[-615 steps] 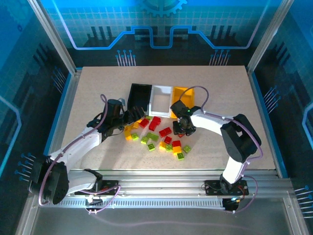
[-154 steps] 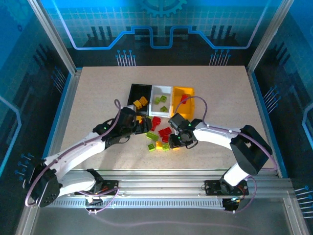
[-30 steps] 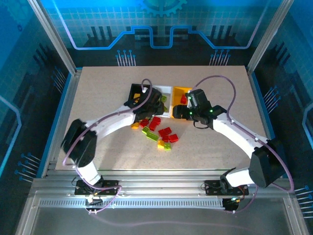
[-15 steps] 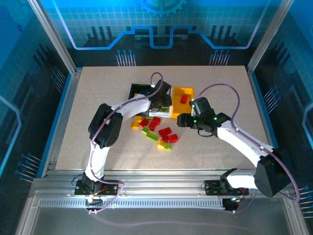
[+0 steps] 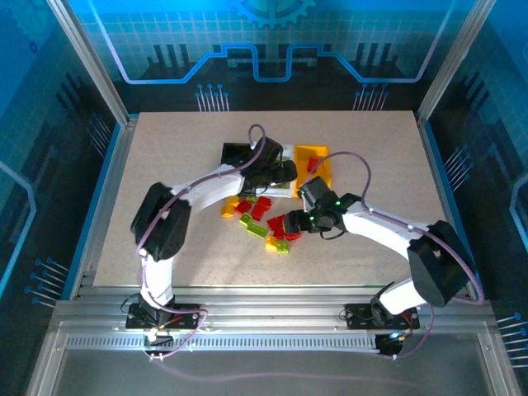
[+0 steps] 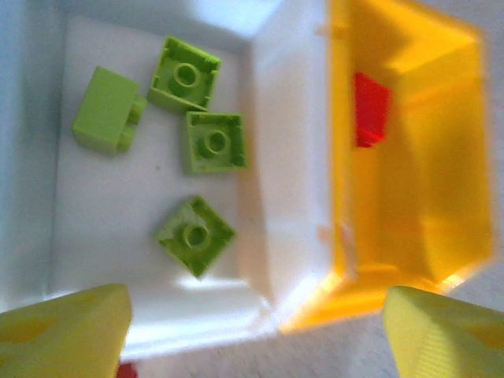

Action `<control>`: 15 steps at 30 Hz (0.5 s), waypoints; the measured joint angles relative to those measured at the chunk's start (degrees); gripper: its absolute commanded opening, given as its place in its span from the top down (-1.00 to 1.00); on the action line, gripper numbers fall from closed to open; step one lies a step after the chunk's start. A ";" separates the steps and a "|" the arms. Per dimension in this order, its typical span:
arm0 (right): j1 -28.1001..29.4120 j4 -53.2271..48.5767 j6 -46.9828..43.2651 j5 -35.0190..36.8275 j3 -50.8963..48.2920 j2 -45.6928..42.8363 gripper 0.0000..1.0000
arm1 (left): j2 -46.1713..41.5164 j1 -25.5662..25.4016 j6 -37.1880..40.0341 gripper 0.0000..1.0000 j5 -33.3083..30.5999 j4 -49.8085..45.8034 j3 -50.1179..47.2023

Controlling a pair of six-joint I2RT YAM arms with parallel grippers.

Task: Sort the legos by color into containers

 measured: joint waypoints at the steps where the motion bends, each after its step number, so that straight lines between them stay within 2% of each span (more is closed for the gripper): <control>1: 0.72 0.02 -0.17 0.22 0.46 0.92 -0.57 | -2.69 -0.42 0.07 -0.92 0.22 0.42 -1.73; 2: 1.31 0.00 -0.35 0.35 0.96 1.81 -0.56 | -5.57 -0.83 0.11 -0.98 0.46 1.05 -3.52; 9: 1.84 -0.52 -0.79 2.27 3.19 6.73 -0.41 | -23.50 -3.02 -0.26 -0.98 0.66 4.44 -18.14; 13: 1.84 -1.07 -0.94 2.62 3.67 8.87 -0.40 | -28.74 -3.02 -0.87 -0.98 -0.04 3.96 -25.88; 15: 1.84 -1.05 -1.07 2.67 3.74 9.40 -0.33 | -31.17 -2.99 -1.33 -0.98 -0.96 2.97 -30.01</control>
